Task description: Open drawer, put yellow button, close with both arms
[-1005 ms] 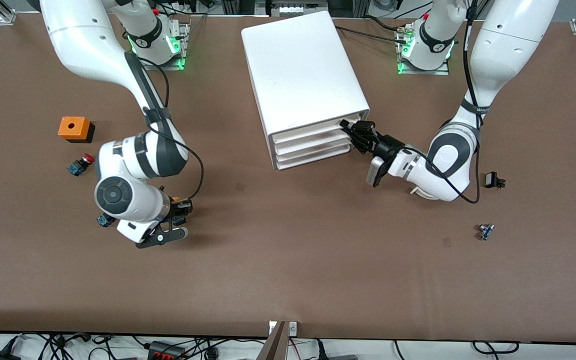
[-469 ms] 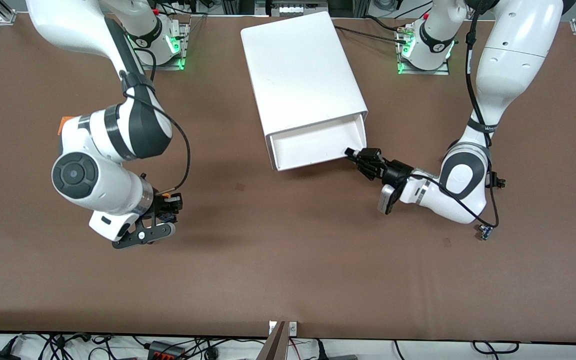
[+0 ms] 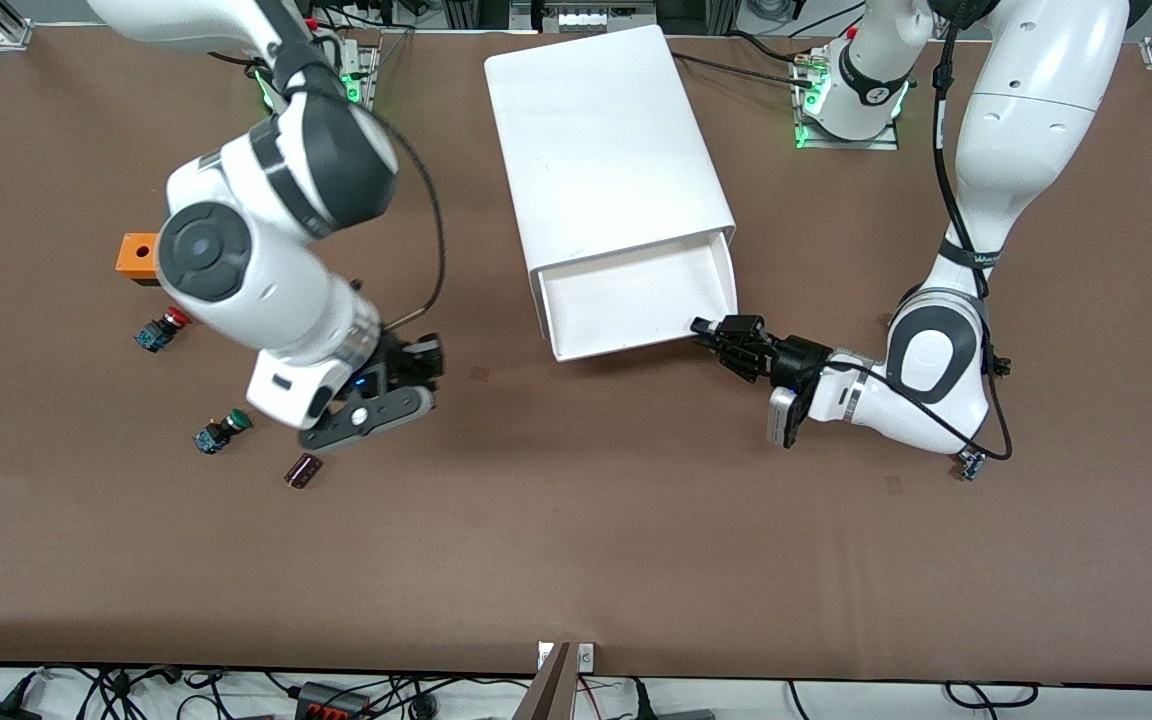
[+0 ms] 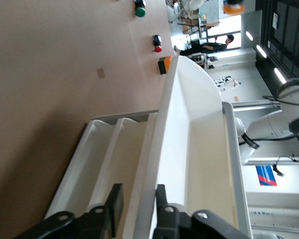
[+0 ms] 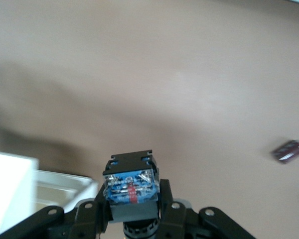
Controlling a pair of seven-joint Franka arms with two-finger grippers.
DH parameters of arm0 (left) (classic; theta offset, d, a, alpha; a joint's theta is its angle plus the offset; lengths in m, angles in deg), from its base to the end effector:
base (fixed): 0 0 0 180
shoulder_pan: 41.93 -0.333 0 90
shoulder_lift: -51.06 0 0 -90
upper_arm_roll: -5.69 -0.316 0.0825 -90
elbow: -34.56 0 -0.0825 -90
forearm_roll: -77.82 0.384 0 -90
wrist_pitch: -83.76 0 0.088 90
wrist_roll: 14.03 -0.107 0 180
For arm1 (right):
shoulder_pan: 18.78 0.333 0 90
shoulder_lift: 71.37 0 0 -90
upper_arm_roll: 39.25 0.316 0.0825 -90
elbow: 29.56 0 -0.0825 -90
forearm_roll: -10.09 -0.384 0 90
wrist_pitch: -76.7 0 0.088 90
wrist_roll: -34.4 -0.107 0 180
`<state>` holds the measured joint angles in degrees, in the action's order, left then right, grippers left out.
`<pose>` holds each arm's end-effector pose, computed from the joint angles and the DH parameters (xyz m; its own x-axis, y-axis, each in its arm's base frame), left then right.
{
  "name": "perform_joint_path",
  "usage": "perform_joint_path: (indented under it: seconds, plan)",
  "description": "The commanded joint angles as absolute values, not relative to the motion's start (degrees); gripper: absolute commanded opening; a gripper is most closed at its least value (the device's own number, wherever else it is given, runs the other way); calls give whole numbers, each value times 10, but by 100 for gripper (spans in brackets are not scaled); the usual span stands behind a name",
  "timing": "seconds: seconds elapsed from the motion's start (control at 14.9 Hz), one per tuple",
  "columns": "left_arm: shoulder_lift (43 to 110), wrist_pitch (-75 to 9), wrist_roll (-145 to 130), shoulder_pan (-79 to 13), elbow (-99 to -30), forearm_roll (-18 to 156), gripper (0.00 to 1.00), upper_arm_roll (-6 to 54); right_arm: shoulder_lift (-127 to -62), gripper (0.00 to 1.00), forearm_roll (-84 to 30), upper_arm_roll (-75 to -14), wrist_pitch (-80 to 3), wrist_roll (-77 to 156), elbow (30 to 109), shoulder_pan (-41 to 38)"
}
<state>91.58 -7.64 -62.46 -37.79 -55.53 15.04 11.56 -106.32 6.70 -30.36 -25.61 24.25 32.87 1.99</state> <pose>0.6289 -0.1956 0.2450 0.8825 -0.4589 0.1030 -0.2279 -0.2258 0.9471 0.6533 0.3392 0.4824 0.9553 0.2890 0.0625 0.2954 -0.9418 -0.1603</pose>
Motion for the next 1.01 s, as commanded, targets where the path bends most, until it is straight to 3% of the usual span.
perform_joint_path:
  seconds: [0.0, 0.4, 0.67, 0.94]
  plan:
    - [923, -101, -579, -386, -516, 165, 100, 111, -1069, 0, 66, -286, -258, 159, 305, 53]
    - [862, -24, -364, -401, -452, 310, 100, 111, -1084, 0, 71, -290, -329, 47, 305, 140]
    - [802, 3, -202, -398, -445, 448, 100, 115, -1111, 0, 87, -291, -363, 10, 305, 183]
    - [782, 55, -112, -374, -374, 642, 100, 123, -1129, 0, 103, -290, -381, -12, 305, 192]
